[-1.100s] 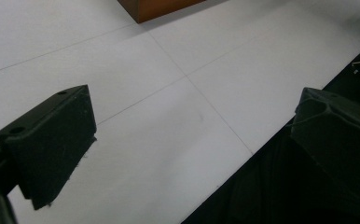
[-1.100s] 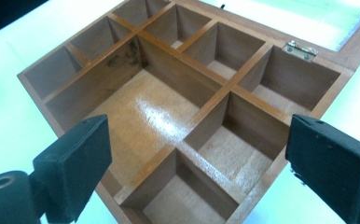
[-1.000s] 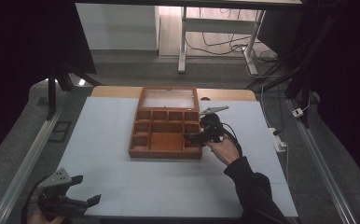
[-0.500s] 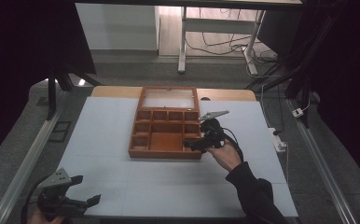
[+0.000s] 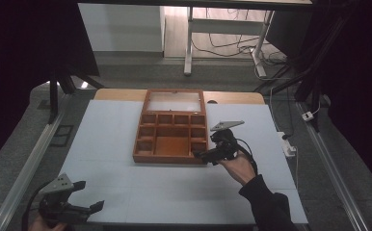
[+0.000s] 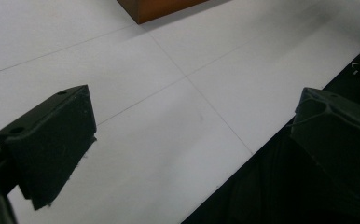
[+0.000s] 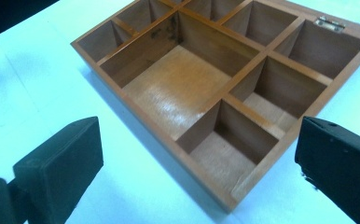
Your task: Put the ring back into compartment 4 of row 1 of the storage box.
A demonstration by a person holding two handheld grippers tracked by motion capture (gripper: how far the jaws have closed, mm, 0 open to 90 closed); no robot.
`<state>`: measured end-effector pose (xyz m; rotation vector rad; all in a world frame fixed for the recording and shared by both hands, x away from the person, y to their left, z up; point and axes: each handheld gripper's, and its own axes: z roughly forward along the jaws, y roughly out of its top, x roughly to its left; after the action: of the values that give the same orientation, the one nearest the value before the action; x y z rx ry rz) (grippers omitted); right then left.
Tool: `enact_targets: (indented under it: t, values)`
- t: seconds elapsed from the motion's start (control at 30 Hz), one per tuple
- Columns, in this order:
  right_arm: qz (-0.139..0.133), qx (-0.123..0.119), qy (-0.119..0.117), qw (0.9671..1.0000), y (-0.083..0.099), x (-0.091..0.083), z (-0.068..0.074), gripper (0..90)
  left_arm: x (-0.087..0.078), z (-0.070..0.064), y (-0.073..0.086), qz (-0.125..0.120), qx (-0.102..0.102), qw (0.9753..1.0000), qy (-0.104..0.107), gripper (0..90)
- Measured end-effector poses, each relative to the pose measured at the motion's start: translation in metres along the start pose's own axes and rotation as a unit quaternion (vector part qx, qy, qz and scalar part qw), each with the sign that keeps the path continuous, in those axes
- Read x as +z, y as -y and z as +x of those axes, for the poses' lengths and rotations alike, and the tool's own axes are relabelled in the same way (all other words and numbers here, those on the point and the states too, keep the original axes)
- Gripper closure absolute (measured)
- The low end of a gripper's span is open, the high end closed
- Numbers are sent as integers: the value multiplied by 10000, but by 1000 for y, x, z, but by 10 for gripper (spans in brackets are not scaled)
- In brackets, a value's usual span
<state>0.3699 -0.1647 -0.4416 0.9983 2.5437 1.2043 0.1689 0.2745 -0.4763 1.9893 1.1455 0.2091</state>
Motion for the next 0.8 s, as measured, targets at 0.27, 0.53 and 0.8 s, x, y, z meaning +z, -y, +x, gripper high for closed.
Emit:
enact_targets:
  t: [0.27, 0.53, 0.8]
  values:
    - [-6, -18, 31, 10000, 13, -12, 3, 10, 0, 0, 0, 2, -4, 10000, -3, 2]
    - [14, -121, 113, 9999, 24, -23, 10, 6, 0, 0, 0, -1, -6, 10000, -10, 2]
    - [0, -141, 179, 9997, 34, -35, 14, 6, 0, 0, 0, -1, -13, 10000, -12, 2]
